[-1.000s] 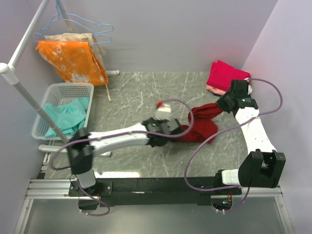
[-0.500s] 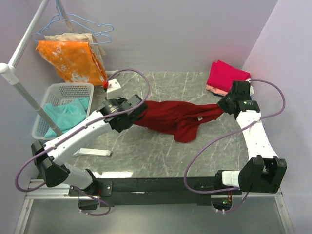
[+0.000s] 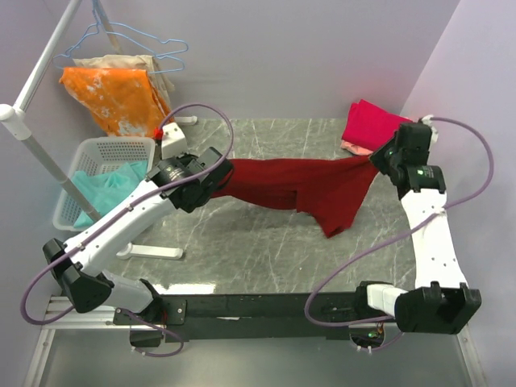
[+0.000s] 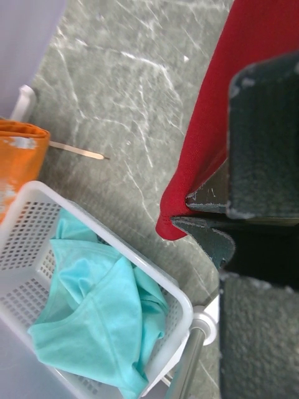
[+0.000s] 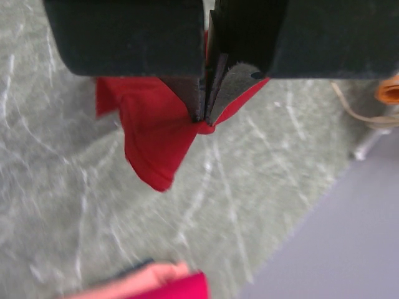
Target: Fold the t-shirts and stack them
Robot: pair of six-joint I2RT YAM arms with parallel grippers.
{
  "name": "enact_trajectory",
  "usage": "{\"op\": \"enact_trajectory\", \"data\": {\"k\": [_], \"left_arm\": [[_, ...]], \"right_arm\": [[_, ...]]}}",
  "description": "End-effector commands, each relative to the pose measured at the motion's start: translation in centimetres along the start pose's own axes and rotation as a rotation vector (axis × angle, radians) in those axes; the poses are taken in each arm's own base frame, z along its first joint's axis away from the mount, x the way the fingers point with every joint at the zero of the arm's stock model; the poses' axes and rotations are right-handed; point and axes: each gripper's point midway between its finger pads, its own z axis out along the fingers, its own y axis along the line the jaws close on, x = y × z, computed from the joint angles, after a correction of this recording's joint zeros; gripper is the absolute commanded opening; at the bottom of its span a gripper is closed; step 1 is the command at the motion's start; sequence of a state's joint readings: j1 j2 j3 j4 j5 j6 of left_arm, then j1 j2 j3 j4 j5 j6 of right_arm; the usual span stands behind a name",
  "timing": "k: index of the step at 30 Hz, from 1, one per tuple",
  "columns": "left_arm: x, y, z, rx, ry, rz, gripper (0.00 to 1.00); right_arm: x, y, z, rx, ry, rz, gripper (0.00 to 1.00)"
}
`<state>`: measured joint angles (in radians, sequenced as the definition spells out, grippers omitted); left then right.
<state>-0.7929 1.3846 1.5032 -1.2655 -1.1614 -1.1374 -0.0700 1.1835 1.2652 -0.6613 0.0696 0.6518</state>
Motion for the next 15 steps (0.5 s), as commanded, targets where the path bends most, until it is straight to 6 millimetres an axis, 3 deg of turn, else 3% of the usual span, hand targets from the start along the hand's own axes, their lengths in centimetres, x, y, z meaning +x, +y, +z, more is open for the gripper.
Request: {"op": "enact_trajectory", "data": {"k": [1,5,8,12,15], "left_arm": [[-4.1,2.6,-1.1,-0.013,-0.078,-0.068,0.01],[-5.2,4.0,-2.0,0.033,-0.074,-0.124,0.01],[-4.8,4.2,-2.5,0.097,-0.042,-0.111,0.01],[-2.5,4.7,-2.5,0.13,0.017,-0.064,0.02],[-0.3,3.8,-2.2,0.168,0.063,-0.004,0.03]], "right_arm": [[-4.9,2.9,-5.6,-0.125,-0.165,-0.019,0.0],[-6.3,4.2,-9.8,-0.208,-0.223,-0.03,0.0],[-6.6,4.6,-12.4,-0.253,-0.247,-0.024,0.0],[-5.7,4.0,-14.8,-0.281,-0.259,-0.003,0.0],[-4.6,3.7,-14.8,-0.304,-0.246,0.014,0.0]]}}
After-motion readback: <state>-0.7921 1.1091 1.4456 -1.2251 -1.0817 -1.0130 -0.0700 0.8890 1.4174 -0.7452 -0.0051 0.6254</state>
